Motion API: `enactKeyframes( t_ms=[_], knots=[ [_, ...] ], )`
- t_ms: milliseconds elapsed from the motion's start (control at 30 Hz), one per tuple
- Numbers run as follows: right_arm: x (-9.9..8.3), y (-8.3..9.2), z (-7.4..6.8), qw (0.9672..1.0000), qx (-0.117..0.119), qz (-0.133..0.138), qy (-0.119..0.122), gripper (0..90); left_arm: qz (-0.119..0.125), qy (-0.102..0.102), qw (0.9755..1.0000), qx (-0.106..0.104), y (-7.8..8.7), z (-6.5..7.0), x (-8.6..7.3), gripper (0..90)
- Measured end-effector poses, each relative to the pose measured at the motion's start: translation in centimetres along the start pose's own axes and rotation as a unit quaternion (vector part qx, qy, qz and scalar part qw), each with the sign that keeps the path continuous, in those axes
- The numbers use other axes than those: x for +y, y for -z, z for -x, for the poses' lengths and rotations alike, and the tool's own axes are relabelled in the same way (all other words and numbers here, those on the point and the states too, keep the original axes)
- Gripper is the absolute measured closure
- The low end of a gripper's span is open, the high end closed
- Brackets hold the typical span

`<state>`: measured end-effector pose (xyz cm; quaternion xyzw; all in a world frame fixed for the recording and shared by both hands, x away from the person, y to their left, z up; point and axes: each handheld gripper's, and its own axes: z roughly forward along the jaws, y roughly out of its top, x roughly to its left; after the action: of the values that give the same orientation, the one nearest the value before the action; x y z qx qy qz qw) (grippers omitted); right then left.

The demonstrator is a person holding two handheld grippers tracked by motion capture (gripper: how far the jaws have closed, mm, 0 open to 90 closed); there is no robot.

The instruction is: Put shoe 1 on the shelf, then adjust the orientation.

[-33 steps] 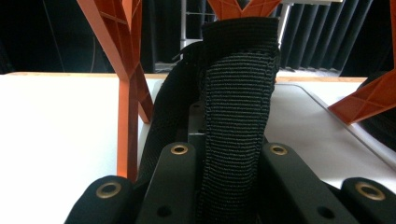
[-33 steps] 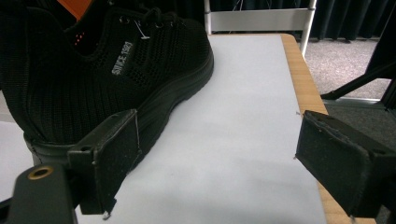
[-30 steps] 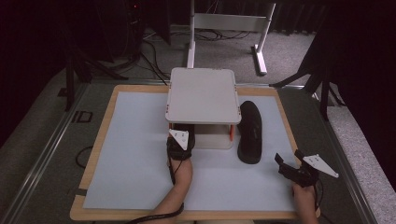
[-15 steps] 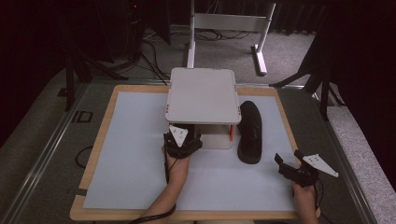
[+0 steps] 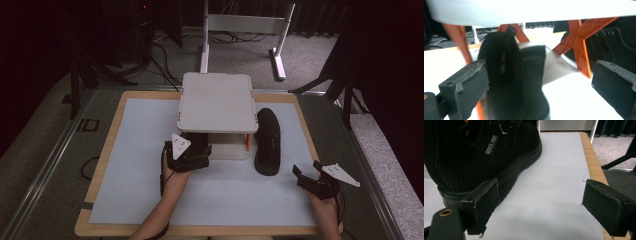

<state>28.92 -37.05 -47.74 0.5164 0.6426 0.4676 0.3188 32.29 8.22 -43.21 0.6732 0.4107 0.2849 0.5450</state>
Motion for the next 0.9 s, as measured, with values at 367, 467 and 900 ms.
enactKeyframes(
  t_ms=[367, 467, 900],
  knots=[
    [0.9, -0.8, -0.1, 0.9962, 0.048, -0.073, 0.004, 13.7, 0.014, -0.037, 0.9988, -0.029, 5.4, -5.5, -1.5, 1.2],
    [1.5, -1.3, -0.7, 0.9939, 0.055, -0.094, 0.009, 13.1, 0.012, -0.039, 0.9987, -0.030, 6.2, -6.8, -2.2, 1.2],
    [6.2, -2.2, -1.7, 0.9886, 0.040, -0.145, 0.013, 22.4, 0.020, -0.044, 0.9988, -0.013, 9.3, -11.4, -5.7, 1.2]
  ],
)
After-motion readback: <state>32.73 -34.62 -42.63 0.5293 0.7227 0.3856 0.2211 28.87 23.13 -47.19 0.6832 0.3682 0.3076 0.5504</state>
